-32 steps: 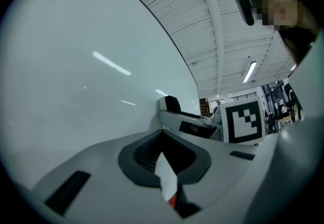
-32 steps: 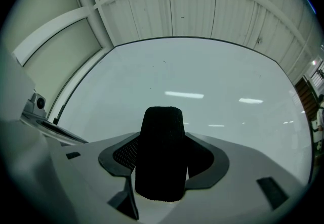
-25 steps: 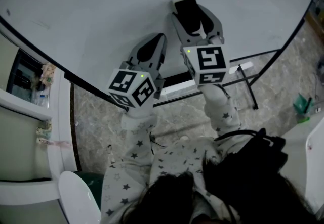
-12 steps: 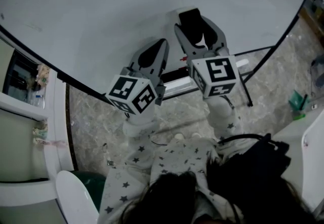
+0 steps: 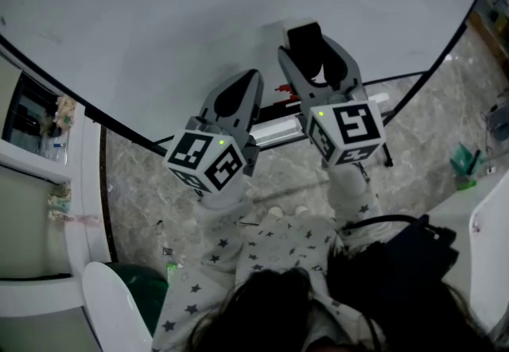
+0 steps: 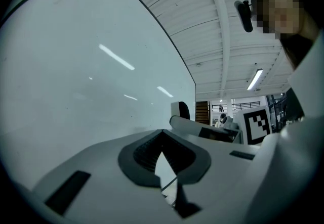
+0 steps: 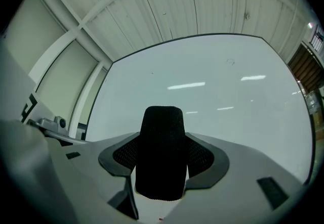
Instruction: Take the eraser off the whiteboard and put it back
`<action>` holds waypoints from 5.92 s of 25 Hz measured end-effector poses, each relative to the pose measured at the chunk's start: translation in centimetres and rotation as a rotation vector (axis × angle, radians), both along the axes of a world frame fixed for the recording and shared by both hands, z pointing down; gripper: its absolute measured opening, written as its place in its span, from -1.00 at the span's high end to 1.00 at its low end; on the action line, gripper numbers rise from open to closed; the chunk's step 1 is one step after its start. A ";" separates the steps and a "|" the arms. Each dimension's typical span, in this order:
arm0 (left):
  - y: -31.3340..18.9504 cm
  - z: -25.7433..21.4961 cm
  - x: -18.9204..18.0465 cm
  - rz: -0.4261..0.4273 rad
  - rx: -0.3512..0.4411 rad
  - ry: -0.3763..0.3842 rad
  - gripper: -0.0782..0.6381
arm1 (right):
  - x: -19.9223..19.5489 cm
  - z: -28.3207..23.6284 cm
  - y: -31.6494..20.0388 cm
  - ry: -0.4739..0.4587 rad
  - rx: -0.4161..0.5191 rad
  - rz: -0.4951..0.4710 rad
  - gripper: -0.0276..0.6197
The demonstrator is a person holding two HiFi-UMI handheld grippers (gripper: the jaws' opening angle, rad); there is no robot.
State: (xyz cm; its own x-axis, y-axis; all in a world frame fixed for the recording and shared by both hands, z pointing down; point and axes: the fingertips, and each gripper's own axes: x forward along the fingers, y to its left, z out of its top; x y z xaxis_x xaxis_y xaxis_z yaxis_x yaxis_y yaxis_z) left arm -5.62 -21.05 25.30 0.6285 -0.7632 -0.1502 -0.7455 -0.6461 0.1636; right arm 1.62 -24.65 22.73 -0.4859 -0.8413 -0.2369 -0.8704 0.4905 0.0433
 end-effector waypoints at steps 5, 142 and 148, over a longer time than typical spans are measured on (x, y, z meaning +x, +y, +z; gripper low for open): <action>0.3 0.5 0.2 0.003 -0.005 -0.015 0.78 | -0.5 0.0 0.3 0.000 0.004 -0.021 0.11; 0.5 4.4 3.8 -0.012 -0.037 -0.066 0.78 | -0.6 7.7 2.1 0.108 -0.233 -0.347 0.89; 0.7 4.5 3.8 -0.023 -0.038 -0.071 0.78 | -0.8 7.9 2.3 0.108 -0.234 -0.362 0.89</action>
State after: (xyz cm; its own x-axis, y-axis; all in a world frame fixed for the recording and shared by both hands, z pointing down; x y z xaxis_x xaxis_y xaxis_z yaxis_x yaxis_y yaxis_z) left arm -1.81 -20.33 29.82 0.6190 -0.7817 -0.0763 -0.7704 -0.6232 0.1342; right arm 0.85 -22.33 30.60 -0.7705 -0.6374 0.0082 -0.6374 0.7701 -0.0244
